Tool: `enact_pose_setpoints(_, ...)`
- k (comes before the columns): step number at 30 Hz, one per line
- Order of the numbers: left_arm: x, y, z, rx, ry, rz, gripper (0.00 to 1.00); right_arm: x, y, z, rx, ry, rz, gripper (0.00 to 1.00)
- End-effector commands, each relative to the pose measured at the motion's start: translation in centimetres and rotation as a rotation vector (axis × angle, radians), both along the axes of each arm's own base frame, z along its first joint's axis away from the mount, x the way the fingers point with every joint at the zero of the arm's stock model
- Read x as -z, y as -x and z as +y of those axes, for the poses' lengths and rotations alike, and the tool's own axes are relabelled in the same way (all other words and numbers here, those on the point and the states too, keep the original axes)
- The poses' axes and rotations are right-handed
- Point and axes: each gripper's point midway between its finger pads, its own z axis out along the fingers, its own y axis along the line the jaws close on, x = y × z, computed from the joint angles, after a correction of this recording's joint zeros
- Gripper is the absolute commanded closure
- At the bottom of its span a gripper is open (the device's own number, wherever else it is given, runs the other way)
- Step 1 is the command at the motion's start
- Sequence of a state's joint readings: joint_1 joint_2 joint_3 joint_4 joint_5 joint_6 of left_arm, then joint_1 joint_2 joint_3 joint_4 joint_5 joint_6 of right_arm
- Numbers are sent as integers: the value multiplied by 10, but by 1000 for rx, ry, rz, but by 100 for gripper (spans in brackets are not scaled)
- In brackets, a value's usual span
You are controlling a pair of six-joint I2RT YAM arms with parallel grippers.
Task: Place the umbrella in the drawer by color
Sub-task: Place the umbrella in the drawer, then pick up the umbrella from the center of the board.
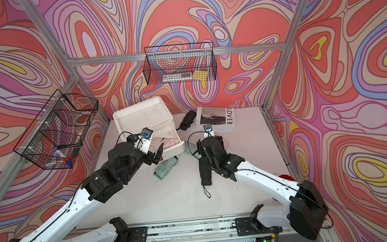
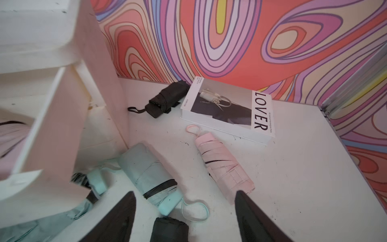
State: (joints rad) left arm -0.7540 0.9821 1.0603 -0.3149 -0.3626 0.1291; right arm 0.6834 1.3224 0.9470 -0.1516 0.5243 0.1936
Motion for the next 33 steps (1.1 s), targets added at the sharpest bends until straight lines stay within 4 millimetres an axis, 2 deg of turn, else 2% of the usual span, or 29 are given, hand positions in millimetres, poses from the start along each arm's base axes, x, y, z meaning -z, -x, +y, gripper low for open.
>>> enact_pose_setpoints(1, -18, 3, -10, 20, 193, 4, 1, 40, -22, -16, 25, 75, 189, 21)
enact_pose_setpoints(6, -27, 12, -4, 11, 300, 5, 1, 72, -64, -34, 33, 60, 352, 19)
enact_pose_setpoints(9, -32, 18, -5, 41, 345, -21, 1, 91, -81, -40, 10, 46, 445, 17)
enact_pose_setpoints(12, -34, 20, -3, 42, 360, -24, 1, 124, -94, -52, -2, 79, 564, 16)
enact_pose_setpoints(13, -35, 20, -3, 41, 362, -24, 1, 130, -98, -56, 2, 88, 590, 15)
enact_pose_setpoints(17, -38, 23, -1, 39, 370, -27, 1, 159, -104, -78, 19, 69, 705, 15)
enact_pose_setpoints(23, -41, 24, 3, 33, 379, -46, 1, 188, -114, -91, 10, 62, 806, 15)
enact_pose_setpoints(28, -39, 23, 5, 21, 369, -47, 1, 206, -125, -93, 0, 74, 874, 14)
enact_pose_setpoints(33, -39, 22, 7, 9, 359, -52, 1, 224, -124, -93, -30, 61, 954, 14)
